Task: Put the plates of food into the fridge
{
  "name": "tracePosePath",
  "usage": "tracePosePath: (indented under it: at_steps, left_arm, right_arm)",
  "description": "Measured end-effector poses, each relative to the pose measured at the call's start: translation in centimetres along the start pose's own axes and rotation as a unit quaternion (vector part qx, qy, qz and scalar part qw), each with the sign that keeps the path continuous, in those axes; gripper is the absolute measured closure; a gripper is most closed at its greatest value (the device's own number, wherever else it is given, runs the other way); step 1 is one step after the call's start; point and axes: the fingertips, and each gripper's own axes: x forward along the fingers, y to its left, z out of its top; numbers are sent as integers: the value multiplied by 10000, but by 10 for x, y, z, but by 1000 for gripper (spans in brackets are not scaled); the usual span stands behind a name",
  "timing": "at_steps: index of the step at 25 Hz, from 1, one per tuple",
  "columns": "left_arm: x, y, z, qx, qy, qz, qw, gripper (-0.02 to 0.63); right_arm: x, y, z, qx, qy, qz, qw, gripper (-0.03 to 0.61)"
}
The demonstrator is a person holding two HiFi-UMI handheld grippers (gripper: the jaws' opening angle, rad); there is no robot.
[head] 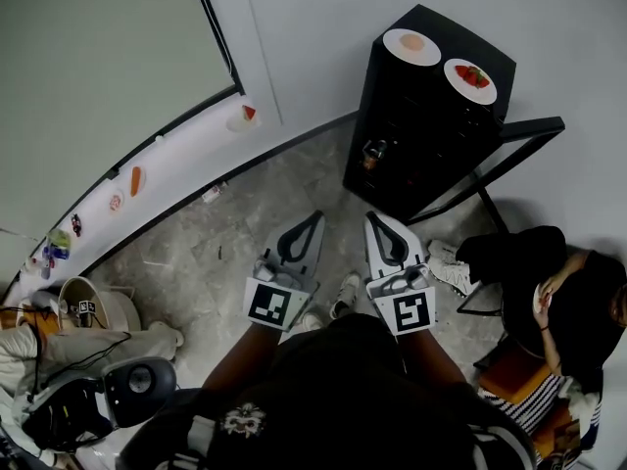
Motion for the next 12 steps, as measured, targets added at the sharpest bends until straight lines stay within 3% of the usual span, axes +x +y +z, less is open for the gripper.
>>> tracePosePath:
  at_steps: [12]
  left_arm:
    - [91, 17, 4, 227, -5, -56, 9997, 592]
  right_arm:
    - [55, -75, -12, 26, -164, 28, 9999, 555]
